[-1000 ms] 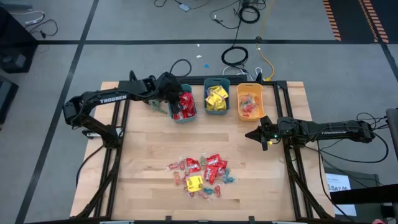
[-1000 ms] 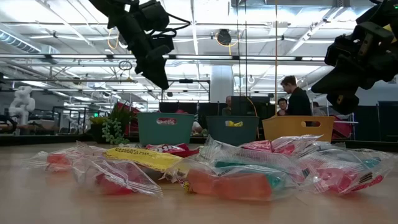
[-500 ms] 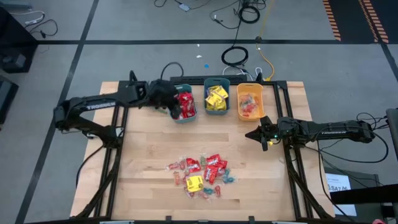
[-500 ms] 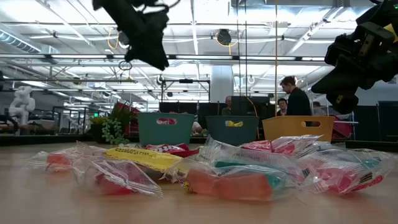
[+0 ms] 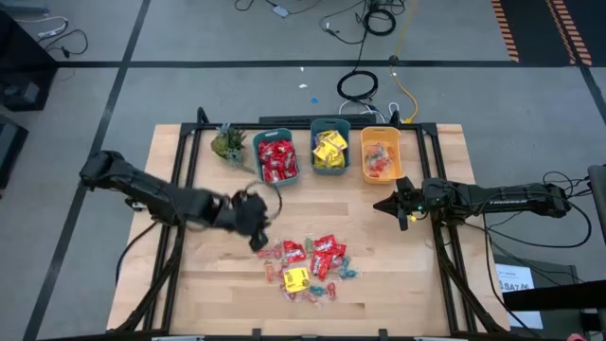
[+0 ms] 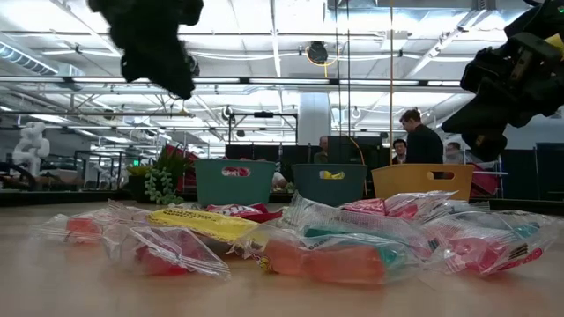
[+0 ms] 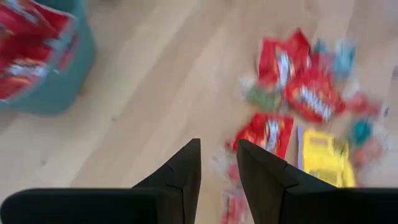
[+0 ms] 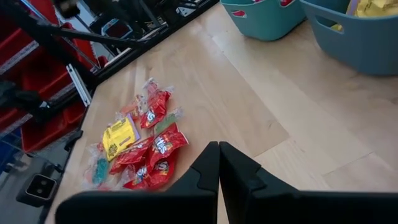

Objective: Sort candy
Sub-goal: Put the red gummy candy into the yellow bin

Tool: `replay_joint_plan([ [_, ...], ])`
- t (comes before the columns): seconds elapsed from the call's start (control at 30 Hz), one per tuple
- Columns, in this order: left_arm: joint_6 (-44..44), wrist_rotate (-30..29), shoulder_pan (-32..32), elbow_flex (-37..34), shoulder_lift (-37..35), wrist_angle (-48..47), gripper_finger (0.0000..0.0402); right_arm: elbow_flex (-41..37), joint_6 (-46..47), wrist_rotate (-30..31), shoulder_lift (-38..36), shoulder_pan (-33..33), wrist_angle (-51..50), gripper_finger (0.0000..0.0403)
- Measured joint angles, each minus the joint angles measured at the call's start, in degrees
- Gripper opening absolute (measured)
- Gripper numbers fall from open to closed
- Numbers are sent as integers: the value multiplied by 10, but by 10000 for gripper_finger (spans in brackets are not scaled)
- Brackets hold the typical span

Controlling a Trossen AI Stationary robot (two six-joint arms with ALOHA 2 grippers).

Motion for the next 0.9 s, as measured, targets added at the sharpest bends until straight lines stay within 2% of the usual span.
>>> replay_joint_plan([
  [0.13, -42, -31, -51, -4, 47, 0, 114, 0, -23, 0, 0, 0, 0, 2],
  [0.4, -143, -29, -110, -4, 153, 8, 114, 0, -29, 0, 0, 0, -2, 2],
  [0.53, -150, -12, -127, -4, 193, 53, 114, 0, -29, 0, 0, 0, -2, 2],
  [0.7, -149, 6, -135, -4, 251, 48, 114, 0, -29, 0, 0, 0, -3, 2],
  [0.9, -161, -1, -138, 2, 302, 43, 104, 0, -29, 0, 0, 0, -3, 2],
])
